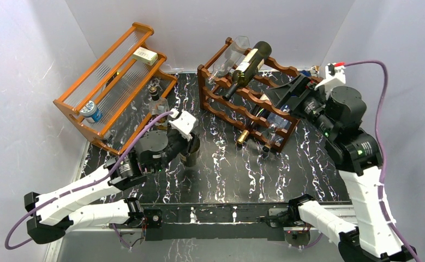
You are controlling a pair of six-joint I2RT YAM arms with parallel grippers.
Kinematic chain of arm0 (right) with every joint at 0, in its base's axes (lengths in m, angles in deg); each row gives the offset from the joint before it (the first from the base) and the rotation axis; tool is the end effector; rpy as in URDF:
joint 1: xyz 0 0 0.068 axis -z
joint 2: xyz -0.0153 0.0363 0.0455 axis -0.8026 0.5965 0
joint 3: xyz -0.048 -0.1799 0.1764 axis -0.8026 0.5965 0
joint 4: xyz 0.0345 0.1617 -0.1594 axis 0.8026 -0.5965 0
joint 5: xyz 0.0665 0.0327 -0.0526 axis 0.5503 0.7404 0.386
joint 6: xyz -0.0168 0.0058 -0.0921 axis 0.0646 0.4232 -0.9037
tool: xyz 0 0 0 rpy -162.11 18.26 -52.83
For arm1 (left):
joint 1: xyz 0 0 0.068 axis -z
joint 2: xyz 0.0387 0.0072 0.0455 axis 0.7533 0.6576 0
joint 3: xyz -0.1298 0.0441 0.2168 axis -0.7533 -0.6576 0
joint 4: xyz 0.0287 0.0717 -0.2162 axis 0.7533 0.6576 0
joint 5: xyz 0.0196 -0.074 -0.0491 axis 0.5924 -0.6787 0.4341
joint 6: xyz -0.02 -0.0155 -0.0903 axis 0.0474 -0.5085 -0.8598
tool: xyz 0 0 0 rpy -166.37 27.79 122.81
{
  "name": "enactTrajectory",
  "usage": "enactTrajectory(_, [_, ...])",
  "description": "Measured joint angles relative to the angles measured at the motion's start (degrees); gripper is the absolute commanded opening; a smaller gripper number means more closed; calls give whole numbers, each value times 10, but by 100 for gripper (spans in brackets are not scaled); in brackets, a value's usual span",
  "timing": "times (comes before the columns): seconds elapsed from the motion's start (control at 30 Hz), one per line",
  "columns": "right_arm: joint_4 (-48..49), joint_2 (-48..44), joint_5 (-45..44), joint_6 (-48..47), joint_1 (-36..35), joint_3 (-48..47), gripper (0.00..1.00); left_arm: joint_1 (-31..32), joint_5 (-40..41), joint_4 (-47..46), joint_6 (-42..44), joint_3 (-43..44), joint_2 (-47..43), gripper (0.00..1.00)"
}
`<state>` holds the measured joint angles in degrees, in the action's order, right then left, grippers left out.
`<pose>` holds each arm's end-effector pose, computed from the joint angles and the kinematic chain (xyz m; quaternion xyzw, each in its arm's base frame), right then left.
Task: Take the wine bottle off the wine rack
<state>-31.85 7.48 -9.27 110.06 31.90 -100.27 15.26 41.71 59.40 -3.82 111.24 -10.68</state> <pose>0.1670 0.0694 0.4513 0.1163 0.7360 0.3610 0.5607 0.1257 -0.1796 0.3844 0.2709 0.6637 -0.2108 0.6646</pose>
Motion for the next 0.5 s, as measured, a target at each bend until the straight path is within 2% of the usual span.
enactTrajectory(0.2, [-9, -38, -64, -68, 0, 1, 98, -21, 72, 31, -5, 36, 67, 0])
enactTrajectory(0.43, [-11, -61, -83, -98, 0, 4, 98, -193, 9, 22, -56, 101, 162, 0])
enactTrajectory(0.5, [-11, -61, -83, -102, 0, 4, 98, -233, 0, 19, -61, 143, 201, 0])
